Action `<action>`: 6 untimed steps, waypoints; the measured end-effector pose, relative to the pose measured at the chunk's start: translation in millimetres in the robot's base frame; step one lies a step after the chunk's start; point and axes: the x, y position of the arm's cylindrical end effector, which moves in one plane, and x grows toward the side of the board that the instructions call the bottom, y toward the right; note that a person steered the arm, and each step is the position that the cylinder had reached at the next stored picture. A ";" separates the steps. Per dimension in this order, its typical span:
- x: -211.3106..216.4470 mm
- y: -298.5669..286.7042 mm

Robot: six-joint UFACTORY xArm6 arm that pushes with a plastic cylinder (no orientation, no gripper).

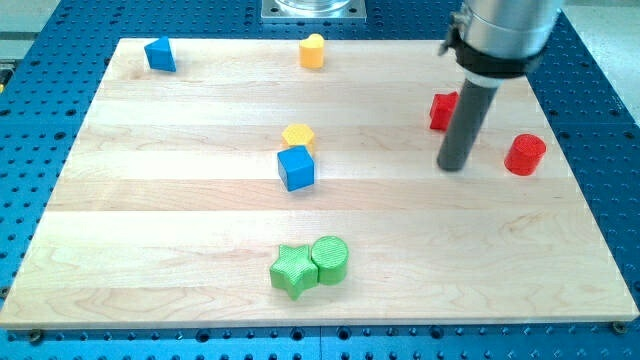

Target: Move the red star to the top right of the board

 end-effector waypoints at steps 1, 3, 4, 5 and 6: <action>-49.1 0.0; -80.2 6.9; -134.0 21.2; -81.6 16.1; -41.1 32.7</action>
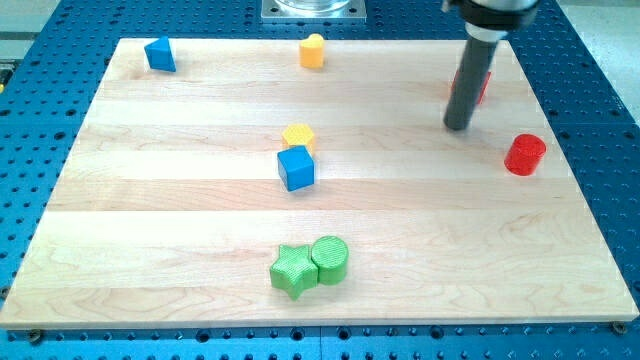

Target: Move the red star to the top right of the board

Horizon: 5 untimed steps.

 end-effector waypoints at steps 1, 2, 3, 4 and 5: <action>-37.8 12.5; -69.7 25.1; -105.4 29.1; -97.5 29.1; -64.2 29.1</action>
